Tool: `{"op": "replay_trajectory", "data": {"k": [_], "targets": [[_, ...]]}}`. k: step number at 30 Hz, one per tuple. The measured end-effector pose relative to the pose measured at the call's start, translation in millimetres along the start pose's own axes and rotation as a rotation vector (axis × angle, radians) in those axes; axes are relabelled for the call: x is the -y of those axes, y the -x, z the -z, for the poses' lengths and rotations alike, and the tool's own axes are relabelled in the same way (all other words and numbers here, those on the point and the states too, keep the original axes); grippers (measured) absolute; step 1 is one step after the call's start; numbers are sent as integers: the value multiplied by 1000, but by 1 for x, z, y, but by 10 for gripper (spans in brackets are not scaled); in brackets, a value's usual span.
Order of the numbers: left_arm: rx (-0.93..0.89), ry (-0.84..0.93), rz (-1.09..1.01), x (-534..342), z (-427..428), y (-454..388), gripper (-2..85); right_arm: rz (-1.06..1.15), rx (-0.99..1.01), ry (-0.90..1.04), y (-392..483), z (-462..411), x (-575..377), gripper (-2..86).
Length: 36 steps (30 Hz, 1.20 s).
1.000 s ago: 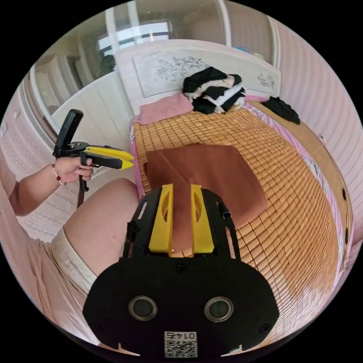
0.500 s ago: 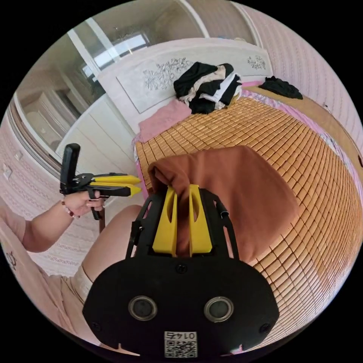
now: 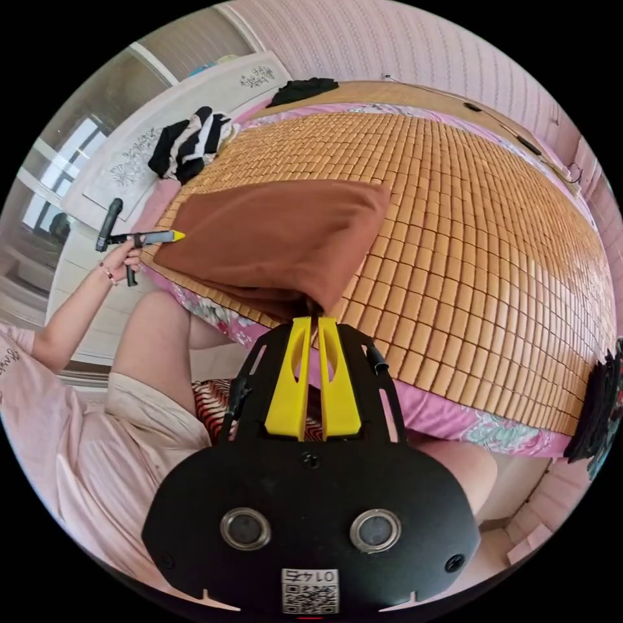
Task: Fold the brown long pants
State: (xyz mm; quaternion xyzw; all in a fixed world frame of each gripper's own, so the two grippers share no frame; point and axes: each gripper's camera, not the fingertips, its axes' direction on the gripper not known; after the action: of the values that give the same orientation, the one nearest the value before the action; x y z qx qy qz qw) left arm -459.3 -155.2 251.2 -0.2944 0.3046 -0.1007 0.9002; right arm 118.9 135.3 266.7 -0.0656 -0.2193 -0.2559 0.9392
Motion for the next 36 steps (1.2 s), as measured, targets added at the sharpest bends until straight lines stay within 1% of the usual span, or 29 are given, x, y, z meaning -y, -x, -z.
{"op": "replay_trajectory", "data": {"k": [3,4,6,7,8,10,12,13,14,15,17,18,20,21,22,23,24,25,27,29,31,34,36], "targets": [[93,-73,-85,-15,14,-34,73,54,-69,-86,16,11,-3,18],[102,-97,-121,-22,17,-48,59,75,-74,-116,25,13,4,22],[61,-133,-166,-31,22,-70,50,85,-30,-159,38,13,21,35],[43,-150,-199,-37,22,-86,48,115,-2,-162,49,12,34,49],[40,-152,-218,-40,21,-94,47,162,63,-209,59,16,45,59],[51,-157,-264,-48,14,-122,46,182,92,-261,71,31,61,72],[30,-146,-273,-53,7,-133,45,161,205,-359,77,44,66,93],[-7,-140,-272,-55,3,-138,45,201,334,-369,83,41,71,112],[-28,-138,-272,-56,2,-140,45,231,426,-320,88,29,79,132],[-65,-138,-276,-58,-1,-145,46,229,442,-280,91,21,84,146],[-93,-136,-299,-61,-6,-154,48,223,406,-148,98,-13,99,188],[-91,-136,-321,-62,-8,-160,50,228,393,-125,99,-20,101,195],[-91,-135,-346,-65,-10,-165,53,268,352,5,100,-44,103,178],[-101,-101,-346,-65,-12,-165,55,263,362,20,97,-47,102,169],[-123,-36,-366,-64,-17,-164,59,220,379,69,87,-52,99,133],[-135,-12,-385,-64,-18,-163,62,173,397,103,73,-55,95,81],[-153,5,-416,-65,-16,-159,64,150,421,97,64,-55,92,65],[-152,2,-417,-63,-9,-151,62,94,486,69,43,-50,84,34],[-153,-19,-385,-55,3,-131,61,51,502,36,15,-37,70,19],[-129,-71,-313,-40,14,-102,63,66,447,1,-14,-12,48,5],[-22,-141,-218,-10,19,-63,82,54,413,-25,-38,9,30,0],[38,-114,-82,38,9,-24,132,3,316,-54,-82,54,6,-2],[39,-113,-41,64,0,-12,136,22,225,-69,-102,87,-2,-2]]}}
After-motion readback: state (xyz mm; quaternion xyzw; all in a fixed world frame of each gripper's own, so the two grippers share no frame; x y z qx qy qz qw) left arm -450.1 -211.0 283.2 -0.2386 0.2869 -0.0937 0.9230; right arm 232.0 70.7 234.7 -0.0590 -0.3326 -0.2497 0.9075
